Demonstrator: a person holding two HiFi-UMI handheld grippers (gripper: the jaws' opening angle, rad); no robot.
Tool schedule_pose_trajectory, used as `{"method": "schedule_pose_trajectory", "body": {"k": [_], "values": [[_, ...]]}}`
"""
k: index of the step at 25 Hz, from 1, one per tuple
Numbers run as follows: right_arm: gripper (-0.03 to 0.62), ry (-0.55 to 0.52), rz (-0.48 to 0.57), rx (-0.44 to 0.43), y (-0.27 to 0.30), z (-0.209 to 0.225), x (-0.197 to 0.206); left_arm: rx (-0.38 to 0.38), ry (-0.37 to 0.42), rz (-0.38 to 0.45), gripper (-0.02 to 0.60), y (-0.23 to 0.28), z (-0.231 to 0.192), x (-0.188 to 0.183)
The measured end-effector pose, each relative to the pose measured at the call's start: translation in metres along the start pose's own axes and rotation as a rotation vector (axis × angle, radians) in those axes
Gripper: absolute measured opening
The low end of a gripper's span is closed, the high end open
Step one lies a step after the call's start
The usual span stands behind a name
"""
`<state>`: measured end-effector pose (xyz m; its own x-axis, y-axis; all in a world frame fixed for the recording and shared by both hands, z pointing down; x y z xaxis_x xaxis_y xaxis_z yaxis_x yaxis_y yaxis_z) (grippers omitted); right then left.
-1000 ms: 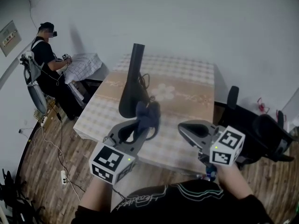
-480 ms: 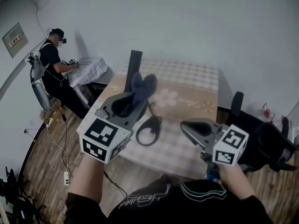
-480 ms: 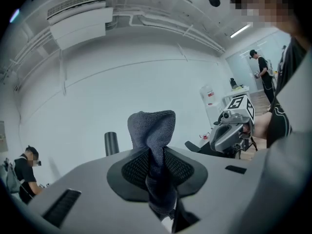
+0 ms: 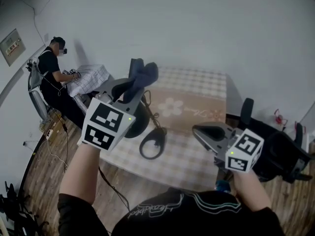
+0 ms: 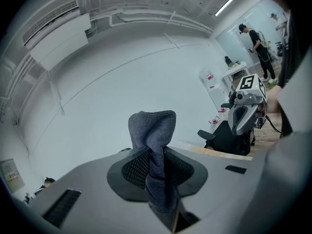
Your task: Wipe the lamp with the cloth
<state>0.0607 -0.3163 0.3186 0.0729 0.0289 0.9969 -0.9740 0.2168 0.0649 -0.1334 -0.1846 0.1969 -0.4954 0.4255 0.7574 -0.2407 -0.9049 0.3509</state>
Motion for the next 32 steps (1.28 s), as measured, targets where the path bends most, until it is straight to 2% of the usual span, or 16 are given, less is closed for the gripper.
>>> {"method": "schedule_pose_trajectory", "body": {"k": [7, 17, 23, 32], "values": [[0.011, 0.005, 0.003, -0.001, 0.019, 0.007, 0.001, -0.022, 0.095, -0.056, 0.072, 0.028, -0.024, -0.002], [0.011, 0.032, -0.021, 0.008, 0.04, 0.02, 0.014, -0.074, 0.183, -0.133, 0.072, 0.053, -0.05, 0.011], [0.011, 0.051, -0.036, 0.012, 0.049, 0.022, 0.014, -0.065, 0.186, -0.137, 0.072, 0.058, -0.055, 0.017], [0.011, 0.073, -0.046, 0.01, 0.054, 0.02, 0.02, -0.014, 0.178, -0.144, 0.072, 0.065, -0.037, 0.035]]}}
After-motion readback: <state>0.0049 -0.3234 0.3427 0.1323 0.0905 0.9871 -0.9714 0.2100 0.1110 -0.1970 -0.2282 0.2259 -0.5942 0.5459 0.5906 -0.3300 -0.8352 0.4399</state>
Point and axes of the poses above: the fingertips, and each gripper's own axes: y forward along the fingers, z to its right, x out of its underside, the point moved 7 cm from there along -y, backward along the fingers, and after that the axes turned 9 degrees about x, right-handed, at the moved point
